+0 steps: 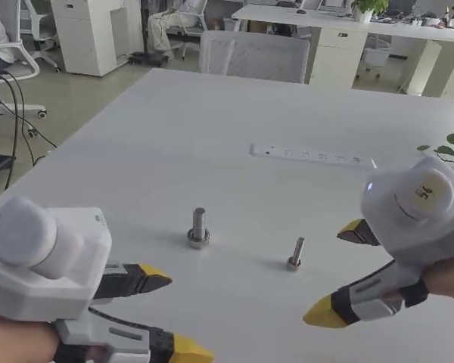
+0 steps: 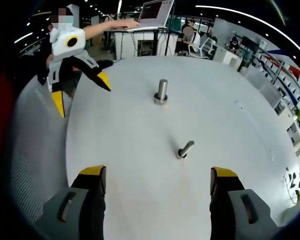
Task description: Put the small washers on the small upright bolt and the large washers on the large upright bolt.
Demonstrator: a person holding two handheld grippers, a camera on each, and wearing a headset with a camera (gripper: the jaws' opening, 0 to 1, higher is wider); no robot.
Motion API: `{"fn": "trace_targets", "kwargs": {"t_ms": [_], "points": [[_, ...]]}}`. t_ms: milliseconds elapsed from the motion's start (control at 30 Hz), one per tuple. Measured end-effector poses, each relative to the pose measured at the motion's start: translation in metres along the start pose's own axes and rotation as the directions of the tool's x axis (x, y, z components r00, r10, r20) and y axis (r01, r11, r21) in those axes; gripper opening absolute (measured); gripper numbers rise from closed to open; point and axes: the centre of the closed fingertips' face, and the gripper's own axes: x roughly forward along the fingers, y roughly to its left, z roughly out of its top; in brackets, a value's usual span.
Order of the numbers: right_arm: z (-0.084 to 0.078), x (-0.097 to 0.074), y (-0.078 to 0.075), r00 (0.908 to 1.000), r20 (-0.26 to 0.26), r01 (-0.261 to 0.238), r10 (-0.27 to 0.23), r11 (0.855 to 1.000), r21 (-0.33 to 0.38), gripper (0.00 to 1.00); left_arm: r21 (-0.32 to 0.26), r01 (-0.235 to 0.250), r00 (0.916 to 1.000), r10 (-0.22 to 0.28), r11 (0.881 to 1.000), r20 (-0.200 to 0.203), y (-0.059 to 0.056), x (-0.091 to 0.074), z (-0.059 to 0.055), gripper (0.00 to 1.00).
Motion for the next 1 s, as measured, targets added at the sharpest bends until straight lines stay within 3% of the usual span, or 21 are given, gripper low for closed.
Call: {"fn": "trace_targets", "kwargs": {"t_ms": [200, 367, 567, 900, 1000], "points": [[-0.001, -0.007, 0.008, 0.9982, 0.054, 0.025, -0.027, 0.999, 0.046, 0.87, -0.002, -0.005, 1.0000, 0.005, 1.000, 0.006, 0.000, -0.002, 0.000, 0.70], [-0.001, -0.014, 0.017, 0.9910, 0.121, 0.046, -0.057, 0.994, 0.096, 0.87, -0.004, -0.008, 0.9999, 0.008, 1.000, 0.014, 0.001, -0.003, 0.001, 0.70], [-0.004, -0.020, 0.032, 0.9857, 0.150, 0.059, -0.078, 0.990, 0.124, 0.87, -0.006, -0.012, 0.9997, 0.012, 1.000, 0.023, 0.002, -0.006, 0.002, 0.70], [-0.002, -0.021, 0.039, 0.9666, 0.209, 0.106, -0.148, 0.974, 0.201, 0.98, -0.007, -0.011, 0.9995, 0.011, 1.000, 0.030, 0.003, -0.008, 0.001, 0.71], [0.003, -0.021, 0.040, 0.9623, 0.226, 0.099, -0.151, 0.969, 0.226, 1.00, -0.006, -0.010, 0.9994, 0.010, 1.000, 0.033, 0.003, -0.009, 0.001, 0.71]]}}
